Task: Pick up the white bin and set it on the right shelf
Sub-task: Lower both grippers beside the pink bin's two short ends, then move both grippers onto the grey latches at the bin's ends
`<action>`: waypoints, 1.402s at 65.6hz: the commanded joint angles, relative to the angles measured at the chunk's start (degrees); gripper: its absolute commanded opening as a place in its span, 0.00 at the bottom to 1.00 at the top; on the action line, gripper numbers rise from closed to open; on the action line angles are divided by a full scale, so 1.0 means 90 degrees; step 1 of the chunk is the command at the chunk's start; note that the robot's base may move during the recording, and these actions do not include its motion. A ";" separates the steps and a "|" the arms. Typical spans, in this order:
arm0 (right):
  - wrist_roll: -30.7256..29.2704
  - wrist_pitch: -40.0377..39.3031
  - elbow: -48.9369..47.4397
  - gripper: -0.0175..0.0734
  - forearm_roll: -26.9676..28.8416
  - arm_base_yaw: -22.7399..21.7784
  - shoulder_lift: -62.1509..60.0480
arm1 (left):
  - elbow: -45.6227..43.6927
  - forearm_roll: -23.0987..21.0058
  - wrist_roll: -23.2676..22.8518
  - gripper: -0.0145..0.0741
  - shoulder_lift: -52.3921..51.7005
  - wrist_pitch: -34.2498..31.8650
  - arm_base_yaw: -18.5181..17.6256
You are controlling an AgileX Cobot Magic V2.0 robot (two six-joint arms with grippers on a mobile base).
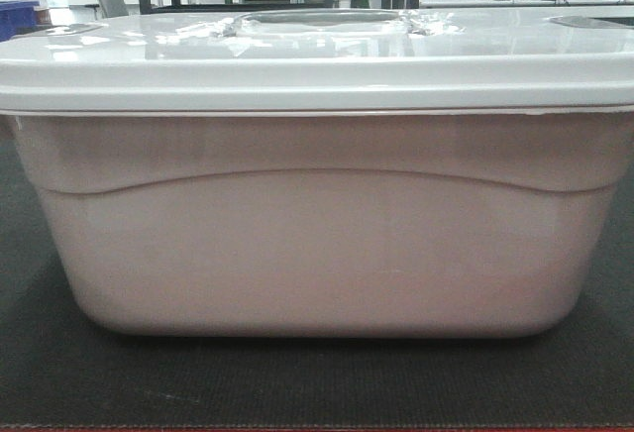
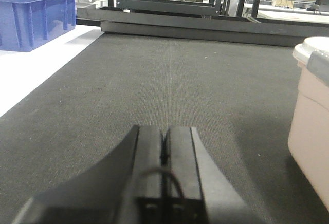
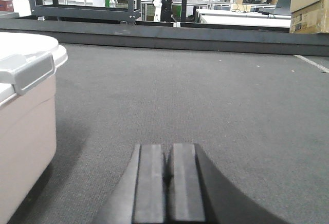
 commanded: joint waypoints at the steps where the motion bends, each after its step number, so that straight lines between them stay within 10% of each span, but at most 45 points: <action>1: -0.0030 -0.0540 -0.0017 0.24 -0.0070 0.0015 -0.0107 | -0.0026 -0.0013 -0.0059 0.03 -0.0068 -0.0475 0.0018; 13: -0.0030 0.0235 -0.0634 0.24 -0.0035 0.0015 -0.0107 | -0.0402 -0.0013 -0.0059 0.03 -0.0027 -0.0386 0.0018; 32: -0.0030 0.2204 -0.2605 0.24 -0.0035 0.0015 0.0498 | -0.2257 0.0632 0.0015 0.03 0.0579 0.1669 0.0018; 54: -0.0024 0.4115 -0.4818 0.24 0.0367 0.0015 0.3266 | -0.4515 0.1191 0.0015 0.03 0.3298 0.3157 0.0018; 71: -0.0024 0.6425 -0.6635 0.24 0.0550 0.0015 0.5413 | -0.5792 0.0608 0.0015 0.03 0.5038 0.4561 0.0018; 92: -0.0024 0.6813 -0.6924 0.24 0.0673 0.0015 0.6649 | -0.6070 -0.0316 0.0015 0.03 0.6371 0.4862 0.0018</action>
